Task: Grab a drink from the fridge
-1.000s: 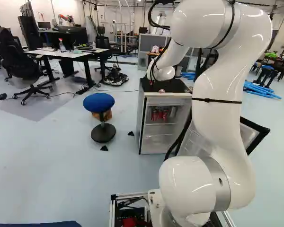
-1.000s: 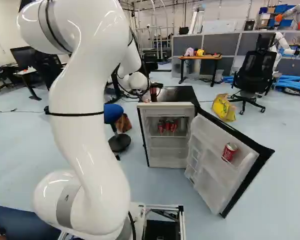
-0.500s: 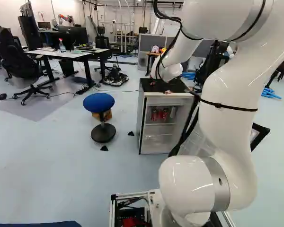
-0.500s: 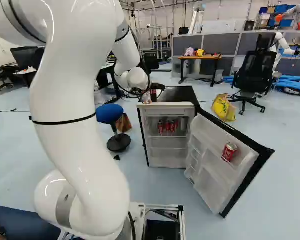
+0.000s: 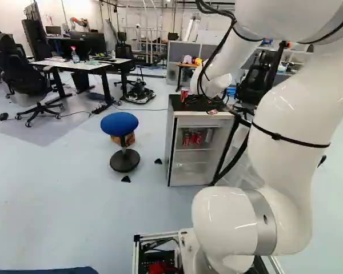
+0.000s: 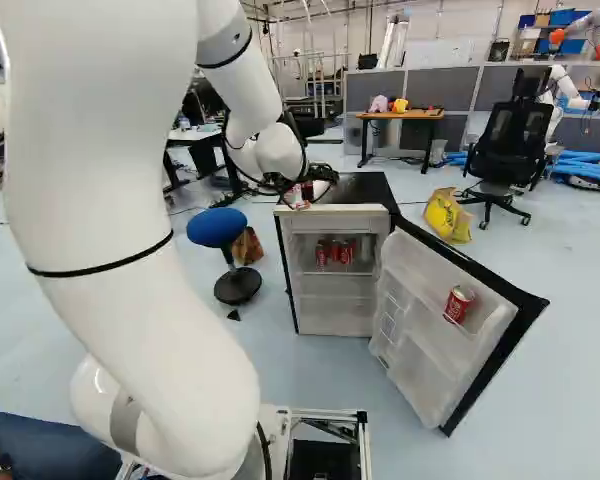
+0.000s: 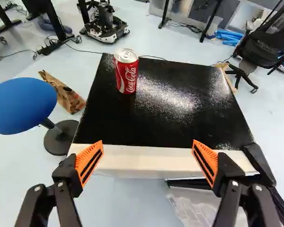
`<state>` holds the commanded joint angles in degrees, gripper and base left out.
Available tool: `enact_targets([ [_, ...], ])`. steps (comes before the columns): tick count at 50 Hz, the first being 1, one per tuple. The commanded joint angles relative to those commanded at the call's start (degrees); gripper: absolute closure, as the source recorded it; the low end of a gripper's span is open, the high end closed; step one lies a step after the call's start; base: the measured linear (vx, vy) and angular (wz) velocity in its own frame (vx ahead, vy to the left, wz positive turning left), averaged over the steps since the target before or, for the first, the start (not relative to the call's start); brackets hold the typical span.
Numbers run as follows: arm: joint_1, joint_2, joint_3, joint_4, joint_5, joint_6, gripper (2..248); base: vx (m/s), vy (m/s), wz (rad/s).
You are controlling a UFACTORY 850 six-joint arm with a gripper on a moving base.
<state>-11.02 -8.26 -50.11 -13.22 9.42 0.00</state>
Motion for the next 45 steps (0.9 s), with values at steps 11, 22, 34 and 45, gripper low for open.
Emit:
enact_targets([
  [11, -2.0, 2.88, 1.58, -2.81, -2.83, 0.0, 3, 0.0, 0.0, 0.0],
  [22, -4.12, 5.46, 2.75, -5.59, -5.66, 0.0, 3, 0.0, 0.0, 0.0],
  [34, -6.54, 7.7, 3.36, -7.8, -8.75, 0.0, 3, 0.0, 0.0, 0.0],
  [45, -8.8, 8.56, 3.54, -8.85, -11.85, 0.0, 3, 0.0, 0.0, 0.0],
])
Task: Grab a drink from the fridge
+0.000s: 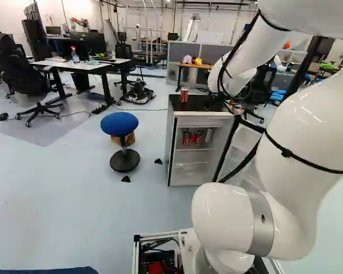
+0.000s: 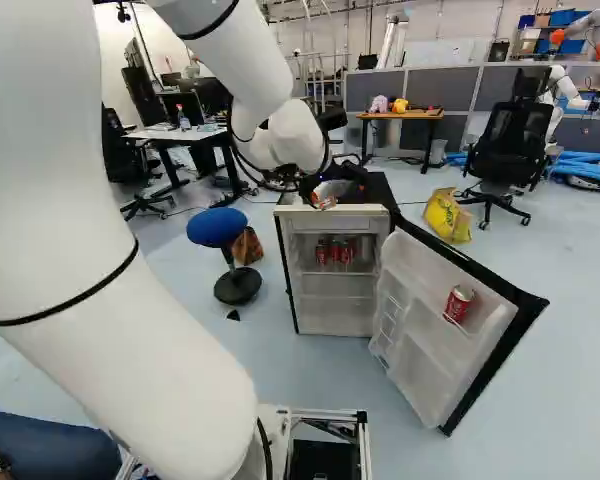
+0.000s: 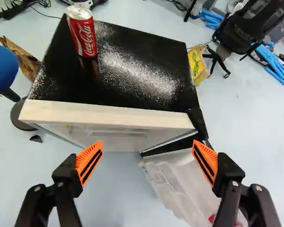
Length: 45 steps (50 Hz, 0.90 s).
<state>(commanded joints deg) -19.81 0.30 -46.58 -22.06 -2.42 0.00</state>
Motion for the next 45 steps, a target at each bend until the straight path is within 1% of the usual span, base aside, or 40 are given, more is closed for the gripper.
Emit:
enact_targets([
  [12, -2.5, -0.14, -0.14, 0.11, -2.87, 0.0, 3, 0.0, 0.0, 0.0],
  [23, -4.81, -0.44, -0.44, 1.17, -4.65, 0.0, 3, 0.0, 0.0, 0.0],
  [45, -9.44, -1.48, -1.5, 5.81, -6.25, 0.0, 3, 0.0, 0.0, 0.0],
])
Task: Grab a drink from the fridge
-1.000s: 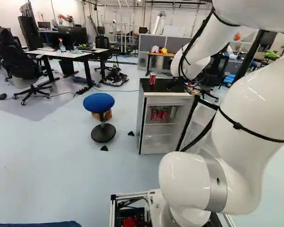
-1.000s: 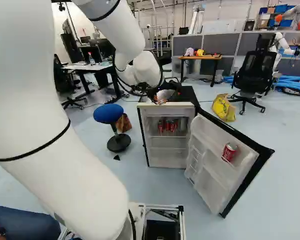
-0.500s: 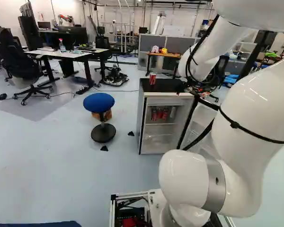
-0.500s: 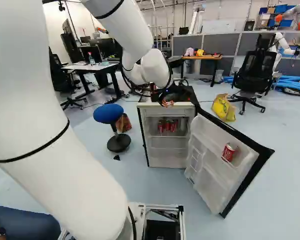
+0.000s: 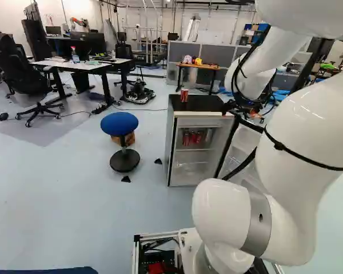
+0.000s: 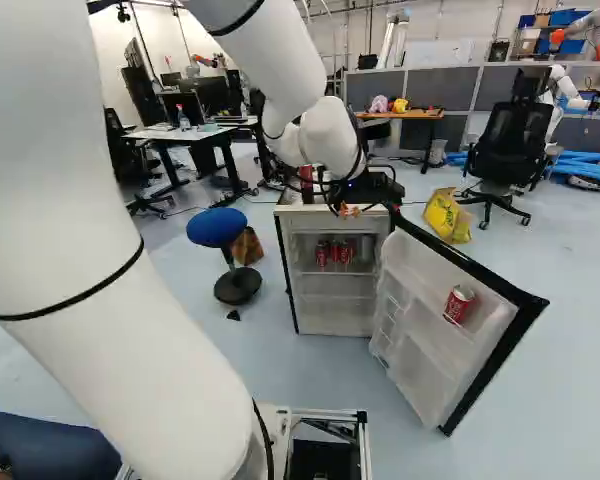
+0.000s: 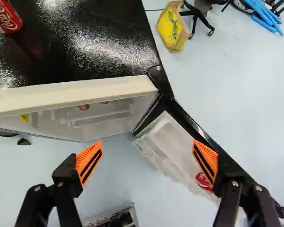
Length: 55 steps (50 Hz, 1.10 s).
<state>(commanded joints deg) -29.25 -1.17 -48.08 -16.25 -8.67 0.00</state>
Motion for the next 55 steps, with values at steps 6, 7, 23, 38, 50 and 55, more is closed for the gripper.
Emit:
enact_targets([
  [6, -1.24, -0.38, -0.39, 1.48, -0.41, 0.0, 3, 0.0, 0.0, 0.0],
  [7, -1.45, -0.46, -0.48, 1.73, -0.48, 0.0, 3, 0.0, 0.0, 0.0],
  [23, -4.56, -2.06, -2.14, 5.7, -1.58, 0.0, 3, 0.0, 0.0, 0.0],
  [38, -7.31, -3.91, -4.1, 9.44, -2.61, 0.0, 3, 0.0, 0.0, 0.0],
  [50, -9.43, -5.49, -5.81, 12.42, -3.43, 0.0, 3, 0.0, 0.0, 0.0],
  [55, -10.29, -6.17, -6.55, 13.66, -3.77, 0.0, 3, 0.0, 0.0, 0.0],
])
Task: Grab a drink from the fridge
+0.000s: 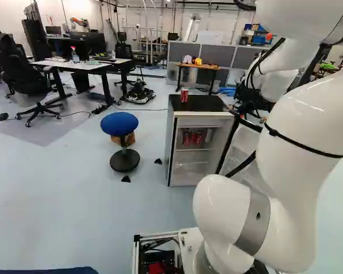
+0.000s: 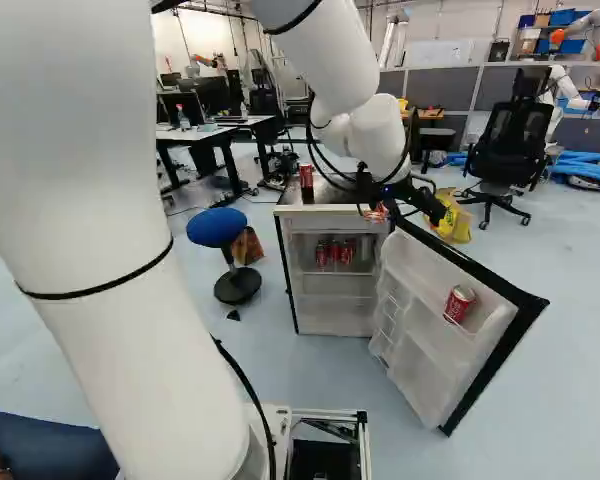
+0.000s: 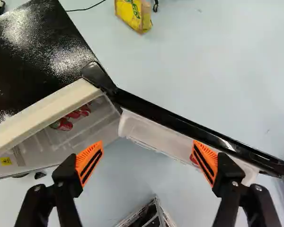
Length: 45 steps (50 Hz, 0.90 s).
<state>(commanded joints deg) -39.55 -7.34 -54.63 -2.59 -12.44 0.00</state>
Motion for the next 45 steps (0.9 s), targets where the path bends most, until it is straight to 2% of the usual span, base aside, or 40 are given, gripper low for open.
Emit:
enact_targets([
  [22, -3.61, -3.18, -3.55, 4.72, -1.51, 0.0, 3, 0.0, 0.0, 0.0],
  [45, -6.96, -6.97, -7.93, 7.01, -3.01, 0.0, 3, 0.0, 0.0, 0.0],
])
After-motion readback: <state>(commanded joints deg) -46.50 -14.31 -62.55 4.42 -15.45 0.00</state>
